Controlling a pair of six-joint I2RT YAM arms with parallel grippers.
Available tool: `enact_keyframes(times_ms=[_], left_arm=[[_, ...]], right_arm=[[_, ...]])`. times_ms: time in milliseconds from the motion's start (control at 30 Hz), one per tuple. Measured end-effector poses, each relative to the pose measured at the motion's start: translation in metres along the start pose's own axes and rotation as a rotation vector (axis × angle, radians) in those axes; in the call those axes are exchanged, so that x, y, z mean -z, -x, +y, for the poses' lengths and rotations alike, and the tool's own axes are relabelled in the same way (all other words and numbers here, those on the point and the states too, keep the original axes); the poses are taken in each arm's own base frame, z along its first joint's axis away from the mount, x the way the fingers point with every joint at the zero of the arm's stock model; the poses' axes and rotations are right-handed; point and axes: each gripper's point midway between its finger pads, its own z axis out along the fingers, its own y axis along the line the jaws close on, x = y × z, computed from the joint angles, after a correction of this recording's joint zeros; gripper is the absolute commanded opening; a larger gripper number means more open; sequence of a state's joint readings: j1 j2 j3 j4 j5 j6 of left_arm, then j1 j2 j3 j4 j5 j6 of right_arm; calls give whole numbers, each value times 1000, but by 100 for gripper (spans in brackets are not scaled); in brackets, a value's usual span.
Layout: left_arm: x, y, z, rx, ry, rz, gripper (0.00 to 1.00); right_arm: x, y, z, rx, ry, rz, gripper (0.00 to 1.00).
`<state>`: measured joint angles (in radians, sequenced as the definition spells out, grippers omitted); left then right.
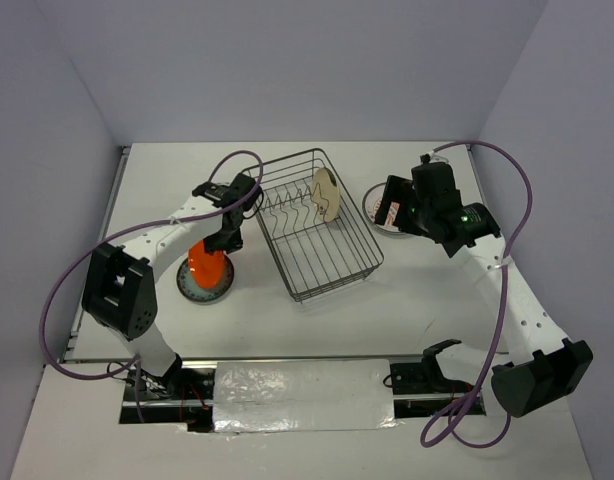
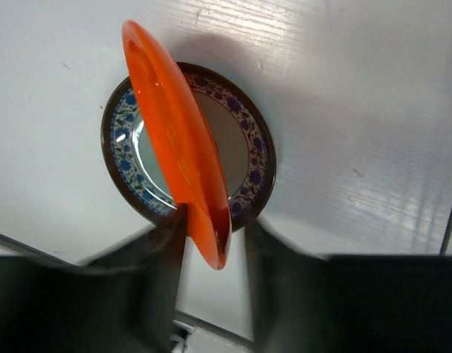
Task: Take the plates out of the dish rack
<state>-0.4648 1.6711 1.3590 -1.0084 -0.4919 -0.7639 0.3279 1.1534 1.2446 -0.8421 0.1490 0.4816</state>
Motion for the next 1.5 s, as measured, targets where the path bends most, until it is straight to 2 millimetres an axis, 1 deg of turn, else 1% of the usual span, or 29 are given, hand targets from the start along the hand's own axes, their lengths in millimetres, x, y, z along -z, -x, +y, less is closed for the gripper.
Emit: enact_keyframes(times_ms=[33,67,100,167,267,333,400,500,533,567,600,633,667,700,733,767,800,867,967,1067,1200,1233,1267,1333,1367,1500], left_arm=[[0,0,0,-1,2,0,68],[0,-1,1,3,3,0,75],[0,-1,1,6,3,2,79],[0,-1,1,16,2,2,83],[5,2,0,23,-4,-2,87],[17,13,-3,33,-26,-21,89],[36,36,-13,51,-87,-74,92],[74,79,-43,76,-237,-185,95],[90,95,-57,74,-288,-230,95],[104,112,-74,79,-335,-274,95],[123,130,-94,86,-387,-320,95],[138,148,-116,100,-444,-365,95],[147,161,-134,111,-490,-391,96],[157,172,-157,119,-551,-416,97],[162,179,-173,129,-597,-432,98],[162,182,-190,141,-637,-430,100],[157,181,-202,145,-659,-419,99],[143,176,-221,170,-694,-379,99],[120,171,-248,204,-747,-333,99],[99,173,-271,238,-774,-313,95],[77,172,-291,257,-767,-291,87],[71,170,-294,258,-760,-284,86],[65,167,-296,256,-748,-279,80],[58,160,-300,248,-726,-273,73],[55,157,-303,242,-713,-276,65],[51,137,-310,196,-663,-282,52]], right_arm=[[0,0,1,1,2,-1,100],[0,1,1,1,3,-2,100],[-1,1,1,0,3,-3,100],[-3,1,2,0,3,-4,100],[-6,1,2,2,0,2,100],[-7,2,2,3,-3,7,100],[-6,6,4,2,-1,-1,100],[-3,13,5,1,-5,-24,100],[-2,16,5,1,-10,-32,100],[-1,21,4,1,-20,-45,100],[1,25,2,-1,-37,-55,100],[2,28,0,-3,-54,-63,100],[4,31,-3,-9,-69,-71,100],[5,33,-6,-18,-83,-77,100],[7,34,-8,-27,-92,-83,100],[8,34,-11,-34,-102,-85,100],[10,33,-13,-41,-108,-89,100],[16,29,-17,-58,-113,-95,100],[26,17,-25,-72,-111,-101,100],[36,5,-34,-76,-116,-101,100],[41,-8,-45,-73,-132,-95,100],[42,-11,-47,-72,-134,-92,100],[42,-14,-48,-71,-137,-88,100],[42,-18,-50,-70,-141,-82,100],[42,-19,-51,-69,-142,-78,100],[43,-19,-51,-69,-143,-79,100]])
